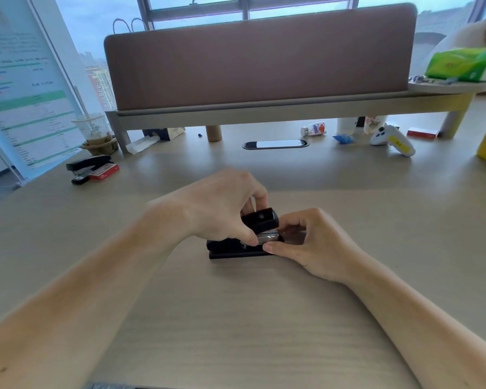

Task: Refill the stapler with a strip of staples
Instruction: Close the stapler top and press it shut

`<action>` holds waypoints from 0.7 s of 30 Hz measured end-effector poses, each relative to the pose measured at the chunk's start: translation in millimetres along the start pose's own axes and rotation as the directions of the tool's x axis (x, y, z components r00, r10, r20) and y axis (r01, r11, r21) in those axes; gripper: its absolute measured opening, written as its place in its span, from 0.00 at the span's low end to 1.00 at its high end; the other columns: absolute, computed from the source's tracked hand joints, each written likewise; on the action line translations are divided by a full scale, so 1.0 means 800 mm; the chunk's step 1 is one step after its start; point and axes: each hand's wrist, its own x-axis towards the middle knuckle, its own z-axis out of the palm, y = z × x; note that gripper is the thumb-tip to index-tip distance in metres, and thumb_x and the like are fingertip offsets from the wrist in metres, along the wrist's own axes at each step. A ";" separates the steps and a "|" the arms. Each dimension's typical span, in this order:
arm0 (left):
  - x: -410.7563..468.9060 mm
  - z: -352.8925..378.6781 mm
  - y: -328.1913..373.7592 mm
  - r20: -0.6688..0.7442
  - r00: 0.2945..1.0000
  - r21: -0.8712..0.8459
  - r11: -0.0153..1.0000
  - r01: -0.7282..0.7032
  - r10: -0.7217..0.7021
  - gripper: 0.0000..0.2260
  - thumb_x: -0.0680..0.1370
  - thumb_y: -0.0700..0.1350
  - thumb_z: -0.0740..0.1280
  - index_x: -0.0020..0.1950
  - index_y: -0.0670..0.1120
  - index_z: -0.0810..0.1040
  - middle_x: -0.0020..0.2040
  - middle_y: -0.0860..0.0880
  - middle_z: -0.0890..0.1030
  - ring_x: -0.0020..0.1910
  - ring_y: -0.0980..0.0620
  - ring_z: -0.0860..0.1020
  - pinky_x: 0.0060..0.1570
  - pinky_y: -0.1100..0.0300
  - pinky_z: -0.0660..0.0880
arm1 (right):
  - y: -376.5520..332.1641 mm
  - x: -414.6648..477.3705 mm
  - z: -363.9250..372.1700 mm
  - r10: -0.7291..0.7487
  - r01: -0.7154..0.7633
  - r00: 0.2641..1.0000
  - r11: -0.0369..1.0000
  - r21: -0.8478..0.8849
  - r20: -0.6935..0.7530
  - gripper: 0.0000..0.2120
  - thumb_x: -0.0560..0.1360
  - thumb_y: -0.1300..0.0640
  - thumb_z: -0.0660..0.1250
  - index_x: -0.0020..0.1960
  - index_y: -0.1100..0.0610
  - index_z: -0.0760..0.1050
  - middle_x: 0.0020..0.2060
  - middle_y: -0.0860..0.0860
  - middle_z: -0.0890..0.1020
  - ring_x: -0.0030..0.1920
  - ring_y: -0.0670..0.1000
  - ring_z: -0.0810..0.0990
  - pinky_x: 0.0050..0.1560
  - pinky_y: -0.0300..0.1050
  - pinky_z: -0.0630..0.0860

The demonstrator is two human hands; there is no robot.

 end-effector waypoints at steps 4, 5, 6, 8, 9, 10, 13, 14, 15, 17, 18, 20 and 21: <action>0.005 0.014 -0.004 0.044 0.999 -0.036 0.999 0.014 -0.013 0.12 0.71 0.54 0.79 0.51 0.54 0.84 0.44 0.55 0.88 0.43 0.56 0.86 0.48 0.54 0.83 | 0.001 0.001 0.000 0.003 -0.003 1.000 1.000 -0.009 -0.004 0.08 0.70 0.48 0.80 0.43 0.51 0.86 0.34 0.56 0.84 0.35 0.45 0.75 0.40 0.48 0.75; 0.007 0.017 -0.005 0.050 0.998 -0.076 0.997 0.033 -0.029 0.11 0.73 0.58 0.77 0.50 0.54 0.84 0.43 0.56 0.88 0.43 0.57 0.85 0.47 0.56 0.82 | 0.002 0.001 0.001 -0.001 0.001 1.000 1.000 -0.012 -0.016 0.09 0.69 0.47 0.80 0.43 0.51 0.85 0.35 0.55 0.84 0.35 0.45 0.76 0.41 0.49 0.76; 0.008 0.021 -0.005 0.060 0.996 -0.137 0.988 0.067 -0.059 0.12 0.75 0.62 0.73 0.47 0.54 0.84 0.41 0.57 0.86 0.41 0.57 0.83 0.46 0.56 0.80 | 0.001 0.001 0.001 -0.004 0.004 0.999 1.000 -0.011 -0.034 0.12 0.68 0.47 0.81 0.45 0.50 0.83 0.34 0.52 0.85 0.35 0.45 0.78 0.42 0.48 0.77; 0.014 0.030 -0.005 0.089 0.983 -0.275 0.945 0.179 -0.160 0.23 0.81 0.66 0.61 0.40 0.51 0.83 0.35 0.57 0.78 0.36 0.56 0.77 0.43 0.56 0.71 | -0.001 0.001 0.001 0.026 -0.025 0.998 0.999 0.031 -0.054 0.20 0.67 0.49 0.83 0.53 0.47 0.77 0.36 0.44 0.87 0.37 0.44 0.83 0.46 0.45 0.80; 0.019 0.036 -0.004 0.096 0.972 -0.301 0.924 0.236 -0.216 0.27 0.83 0.66 0.57 0.39 0.47 0.81 0.34 0.55 0.75 0.36 0.54 0.74 0.42 0.56 0.69 | -0.002 0.000 0.000 0.041 -0.038 0.998 0.998 0.052 -0.048 0.24 0.67 0.51 0.83 0.56 0.47 0.73 0.36 0.40 0.87 0.37 0.43 0.83 0.47 0.42 0.79; 0.023 0.042 -0.003 0.089 0.961 -0.293 0.915 0.277 -0.262 0.30 0.84 0.64 0.53 0.36 0.44 0.77 0.33 0.52 0.74 0.36 0.52 0.73 0.40 0.55 0.67 | -0.003 0.000 0.000 0.042 -0.040 0.998 0.998 0.058 -0.041 0.26 0.67 0.52 0.83 0.57 0.47 0.71 0.36 0.37 0.87 0.36 0.43 0.83 0.45 0.39 0.78; 0.030 0.057 0.005 0.030 0.946 -0.232 0.919 0.320 -0.322 0.29 0.86 0.61 0.49 0.31 0.46 0.67 0.32 0.45 0.72 0.36 0.46 0.71 0.34 0.56 0.63 | -0.004 0.000 0.001 0.021 -0.019 0.999 0.999 0.041 -0.046 0.28 0.67 0.53 0.83 0.59 0.47 0.70 0.34 0.34 0.85 0.34 0.42 0.80 0.41 0.36 0.74; 0.031 0.059 0.007 0.017 0.946 -0.232 0.919 0.319 -0.324 0.29 0.86 0.60 0.49 0.31 0.46 0.67 0.35 0.41 0.75 0.35 0.45 0.70 0.34 0.56 0.63 | -0.005 0.000 0.001 0.015 -0.013 0.999 0.999 0.033 -0.050 0.28 0.67 0.53 0.83 0.59 0.47 0.70 0.34 0.33 0.84 0.34 0.41 0.79 0.40 0.34 0.73; 0.031 0.061 0.009 0.004 0.946 -0.232 0.920 0.315 -0.323 0.30 0.87 0.60 0.49 0.31 0.45 0.67 0.40 0.39 0.78 0.34 0.43 0.70 0.34 0.55 0.63 | -0.005 0.001 0.001 0.011 -0.010 0.998 1.000 0.025 -0.054 0.29 0.67 0.54 0.83 0.60 0.47 0.70 0.34 0.33 0.84 0.34 0.41 0.79 0.39 0.33 0.72; 0.030 0.064 0.009 -0.023 0.948 -0.225 0.926 0.304 -0.317 0.30 0.87 0.58 0.49 0.34 0.39 0.70 0.44 0.39 0.79 0.35 0.39 0.72 0.37 0.52 0.62 | -0.004 0.001 0.001 0.008 -0.007 0.998 1.000 0.026 -0.057 0.29 0.67 0.54 0.84 0.60 0.47 0.70 0.35 0.33 0.84 0.34 0.42 0.79 0.39 0.31 0.71; 0.030 0.066 0.009 -0.036 0.948 -0.222 0.928 0.301 -0.316 0.30 0.87 0.57 0.49 0.35 0.38 0.70 0.42 0.37 0.78 0.35 0.38 0.71 0.39 0.52 0.62 | -0.004 0.001 0.001 0.010 -0.008 0.998 1.000 0.031 -0.058 0.29 0.67 0.54 0.84 0.60 0.47 0.70 0.35 0.34 0.84 0.34 0.42 0.79 0.38 0.31 0.71; 0.030 0.068 0.009 -0.050 0.950 -0.225 0.931 0.289 -0.307 0.29 0.88 0.56 0.49 0.32 0.41 0.69 0.42 0.37 0.77 0.35 0.44 0.69 0.40 0.53 0.62 | -0.003 0.000 0.001 0.015 -0.013 0.998 0.999 0.036 -0.060 0.29 0.67 0.53 0.84 0.59 0.45 0.71 0.35 0.34 0.84 0.34 0.41 0.79 0.39 0.31 0.72; 0.030 0.068 0.009 -0.055 0.951 -0.230 0.931 0.284 -0.303 0.29 0.88 0.55 0.49 0.31 0.42 0.68 0.43 0.38 0.78 0.34 0.46 0.68 0.40 0.53 0.62 | -0.002 0.000 0.001 0.014 -0.012 0.998 0.999 0.036 -0.061 0.29 0.67 0.53 0.84 0.59 0.45 0.71 0.36 0.34 0.84 0.35 0.41 0.79 0.39 0.31 0.72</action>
